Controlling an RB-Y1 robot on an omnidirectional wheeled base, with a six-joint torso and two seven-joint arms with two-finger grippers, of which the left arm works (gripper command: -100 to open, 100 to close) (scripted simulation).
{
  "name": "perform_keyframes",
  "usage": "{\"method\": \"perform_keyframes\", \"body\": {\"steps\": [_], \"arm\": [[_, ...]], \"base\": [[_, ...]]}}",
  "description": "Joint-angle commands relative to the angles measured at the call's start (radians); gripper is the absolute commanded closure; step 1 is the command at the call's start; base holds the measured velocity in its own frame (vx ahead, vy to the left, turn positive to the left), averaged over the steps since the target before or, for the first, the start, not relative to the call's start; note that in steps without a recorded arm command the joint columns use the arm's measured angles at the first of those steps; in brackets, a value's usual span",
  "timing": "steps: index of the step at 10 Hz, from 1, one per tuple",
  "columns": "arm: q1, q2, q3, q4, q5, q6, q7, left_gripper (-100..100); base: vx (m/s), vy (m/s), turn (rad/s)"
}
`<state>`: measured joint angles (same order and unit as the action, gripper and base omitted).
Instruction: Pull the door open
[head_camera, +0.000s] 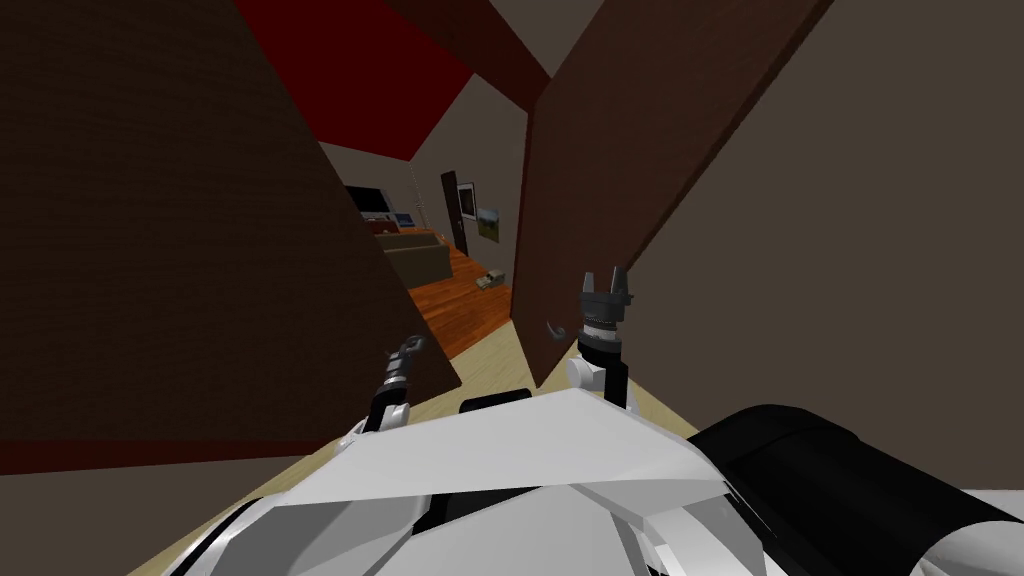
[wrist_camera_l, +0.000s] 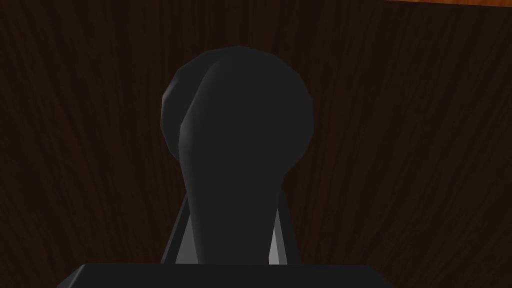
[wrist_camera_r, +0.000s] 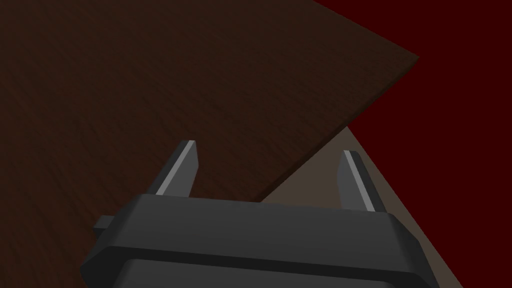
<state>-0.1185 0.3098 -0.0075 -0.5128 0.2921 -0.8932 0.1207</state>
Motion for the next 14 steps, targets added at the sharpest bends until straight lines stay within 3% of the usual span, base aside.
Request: {"method": "perform_keyframes", "body": {"steps": [1,6,7,14], "arm": [[0.010,0.006,-0.020,-0.001,-0.010,-0.012,0.028,100],[0.057,0.079,-0.060,0.007,-0.030,-0.064,0.127,100],[0.055,0.075,-0.052,0.001,-0.025,-0.051,0.113,100],[0.063,0.071,-0.036,-0.005,-0.080,-0.059,0.143,100]], "base": [[-0.182,-0.022,-0.121],[-0.186,0.023,-0.142],[-0.077,0.012,-0.019],[-0.236,0.058,-0.176]]}}
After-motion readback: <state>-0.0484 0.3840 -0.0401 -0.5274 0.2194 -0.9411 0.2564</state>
